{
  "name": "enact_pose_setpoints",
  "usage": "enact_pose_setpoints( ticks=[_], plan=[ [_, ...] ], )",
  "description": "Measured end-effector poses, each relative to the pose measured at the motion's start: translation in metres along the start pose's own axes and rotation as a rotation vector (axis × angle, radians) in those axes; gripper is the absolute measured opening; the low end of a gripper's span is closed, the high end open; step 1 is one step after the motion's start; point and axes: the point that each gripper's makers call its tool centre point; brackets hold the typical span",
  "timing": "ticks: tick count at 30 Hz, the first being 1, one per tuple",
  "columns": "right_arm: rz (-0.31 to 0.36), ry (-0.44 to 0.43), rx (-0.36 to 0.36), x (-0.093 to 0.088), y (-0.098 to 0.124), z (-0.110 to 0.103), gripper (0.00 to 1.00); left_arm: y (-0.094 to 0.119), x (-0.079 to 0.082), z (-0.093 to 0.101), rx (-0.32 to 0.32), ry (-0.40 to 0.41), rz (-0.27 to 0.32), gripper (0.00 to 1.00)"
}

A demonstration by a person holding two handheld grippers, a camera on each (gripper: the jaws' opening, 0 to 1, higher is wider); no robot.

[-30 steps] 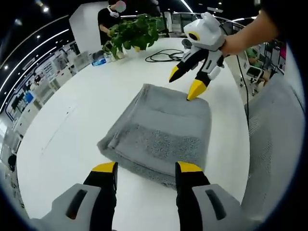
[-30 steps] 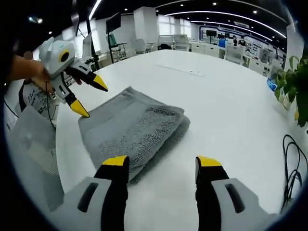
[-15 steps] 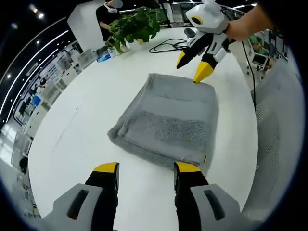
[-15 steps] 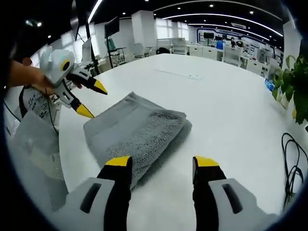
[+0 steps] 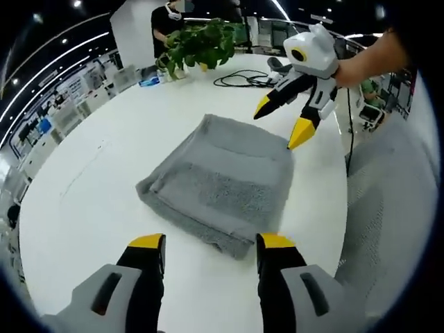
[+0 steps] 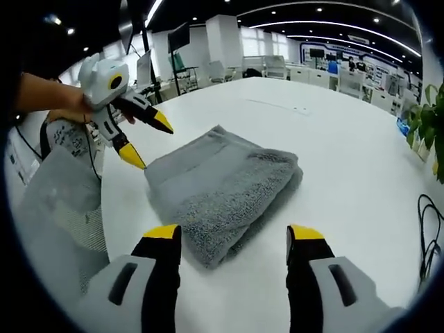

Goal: Fold the towel on the table until its edges align and the towel forms a compact rectangular stack.

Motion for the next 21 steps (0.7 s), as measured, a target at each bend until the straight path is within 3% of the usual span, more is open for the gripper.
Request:
enact_pose_setpoints(
  ticks=[3,10,21],
  plan=[
    [-0.008,-0.001,0.009,0.001,-0.002,-0.010,0.63,-0.005,-0.003,0.007,-0.007,-0.010,-0.014,0.64],
    [-0.032,0.018,0.023,-0.006,-0.013,-0.010,0.65,-0.015,-0.006,0.014,-0.012,-0.009,-0.032,0.67],
    [-0.076,0.041,0.022,-0.012,-0.028,-0.013,0.64,-0.034,-0.009,0.019,-0.009,0.020,-0.051,0.66]
  ],
)
Point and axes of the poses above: the point that each gripper's makers call its tool centre point, and the gripper's own axes: y roughly backward along the fingers, z roughly to its right, x roughly out of its top, and after that the axes turned 3 degrees about x, right-handed
